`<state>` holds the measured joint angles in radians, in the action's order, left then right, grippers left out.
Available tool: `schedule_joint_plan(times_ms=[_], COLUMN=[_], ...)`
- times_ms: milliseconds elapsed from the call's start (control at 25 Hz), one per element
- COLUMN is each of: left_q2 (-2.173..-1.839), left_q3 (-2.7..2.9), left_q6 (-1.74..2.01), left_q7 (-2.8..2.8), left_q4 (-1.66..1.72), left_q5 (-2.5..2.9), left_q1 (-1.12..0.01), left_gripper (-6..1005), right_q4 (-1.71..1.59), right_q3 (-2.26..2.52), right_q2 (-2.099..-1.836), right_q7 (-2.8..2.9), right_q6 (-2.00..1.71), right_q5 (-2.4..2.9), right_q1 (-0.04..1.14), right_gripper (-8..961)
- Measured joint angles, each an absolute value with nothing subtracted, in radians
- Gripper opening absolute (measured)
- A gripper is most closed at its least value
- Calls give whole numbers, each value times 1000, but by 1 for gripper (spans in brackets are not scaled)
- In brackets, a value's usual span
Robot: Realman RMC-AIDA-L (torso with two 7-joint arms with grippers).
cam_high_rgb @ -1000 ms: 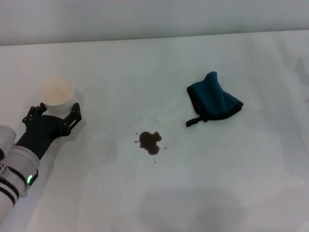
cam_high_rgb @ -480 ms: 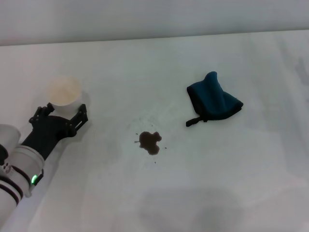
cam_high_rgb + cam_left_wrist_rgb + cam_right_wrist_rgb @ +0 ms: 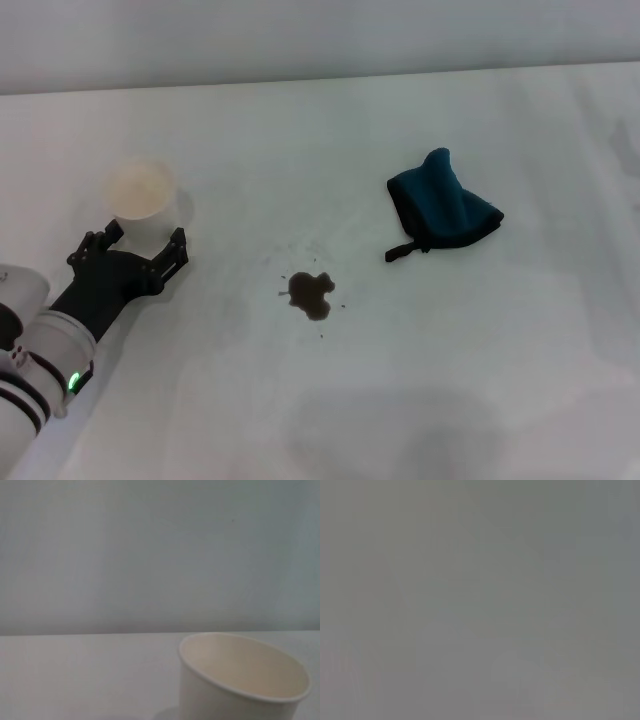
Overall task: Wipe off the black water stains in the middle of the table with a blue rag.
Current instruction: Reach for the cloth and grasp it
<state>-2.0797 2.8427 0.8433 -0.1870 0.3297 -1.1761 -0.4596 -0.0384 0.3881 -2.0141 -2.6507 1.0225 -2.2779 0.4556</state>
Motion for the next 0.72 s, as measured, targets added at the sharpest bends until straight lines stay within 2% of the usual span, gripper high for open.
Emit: schedule_joint_plan(times_ms=[320, 560, 720], left_q2=[-2080, -2081, -2080], left_q3=[2836, 2833, 2835], left_q6=[860, 970, 1018], left_q7=[-185, -189, -216], left_q4=[359, 371, 372], left_q5=[-1175, -1175, -1176], left_q1=[-414, -336, -304], left_gripper=[881, 881, 881], right_q4=[-38, -38, -61], right_q3=[398, 410, 444], right_q2=[-2014, -2013, -2007], right_q7=[-2651, -2649, -2492], right_q6=[1028, 1029, 1030], right_q5=[-2276, -2276, -2276], right_q1=[452, 446, 441], right_gripper=[855, 855, 856])
